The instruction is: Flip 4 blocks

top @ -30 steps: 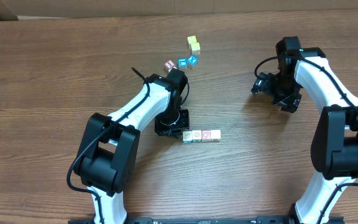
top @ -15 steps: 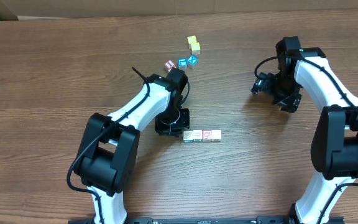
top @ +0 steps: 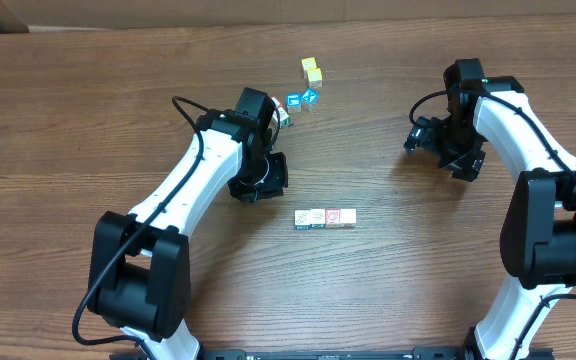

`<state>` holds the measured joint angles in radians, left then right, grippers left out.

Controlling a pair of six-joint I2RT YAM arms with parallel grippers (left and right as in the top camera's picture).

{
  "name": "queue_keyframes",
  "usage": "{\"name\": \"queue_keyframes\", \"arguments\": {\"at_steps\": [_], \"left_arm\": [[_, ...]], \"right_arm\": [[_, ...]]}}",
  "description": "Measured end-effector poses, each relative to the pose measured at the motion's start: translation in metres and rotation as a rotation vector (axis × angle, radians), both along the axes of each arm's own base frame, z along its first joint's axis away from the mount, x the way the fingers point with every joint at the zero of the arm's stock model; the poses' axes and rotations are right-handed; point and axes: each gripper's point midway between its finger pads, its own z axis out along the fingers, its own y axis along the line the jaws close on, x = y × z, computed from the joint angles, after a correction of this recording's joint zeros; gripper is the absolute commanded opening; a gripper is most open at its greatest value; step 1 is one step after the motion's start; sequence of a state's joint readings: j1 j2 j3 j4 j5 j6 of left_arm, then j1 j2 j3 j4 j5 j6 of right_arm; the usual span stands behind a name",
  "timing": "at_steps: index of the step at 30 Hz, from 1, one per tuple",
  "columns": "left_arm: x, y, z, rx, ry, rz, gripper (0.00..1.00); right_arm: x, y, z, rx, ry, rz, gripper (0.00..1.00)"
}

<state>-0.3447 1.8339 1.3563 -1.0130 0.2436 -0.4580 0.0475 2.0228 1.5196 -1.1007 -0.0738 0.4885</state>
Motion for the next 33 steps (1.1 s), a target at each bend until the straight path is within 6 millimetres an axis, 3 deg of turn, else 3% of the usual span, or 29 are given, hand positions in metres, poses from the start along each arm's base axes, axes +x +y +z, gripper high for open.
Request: {"name": "queue_keyframes", "arguments": {"at_steps": [6,12,14,27,33], "left_arm": [[-0.001,0.0,0.0,0.002,0.003,-0.001,0.08],[0.0,0.0,0.001,-0.001,-0.003,-0.001,0.11],[0.002,-0.001,0.001,-0.002,-0.009,-0.001,0.04],[0.004,-0.001,0.001,-0.006,-0.019,-0.004,0.04],[-0.01,0.006,-0.001,0.03,0.037,-0.004,0.04]], "right_arm": [[0.0,0.0,0.0,0.0,0.0,-0.001,1.0],[0.0,0.0,0.0,0.0,0.0,0.0,1.0],[0.0,0.0,0.0,0.0,0.0,0.0,1.0],[0.0,0.0,0.0,0.0,0.0,0.0,1.0],[0.0,0.0,0.0,0.0,0.001,0.0,1.0]]}}
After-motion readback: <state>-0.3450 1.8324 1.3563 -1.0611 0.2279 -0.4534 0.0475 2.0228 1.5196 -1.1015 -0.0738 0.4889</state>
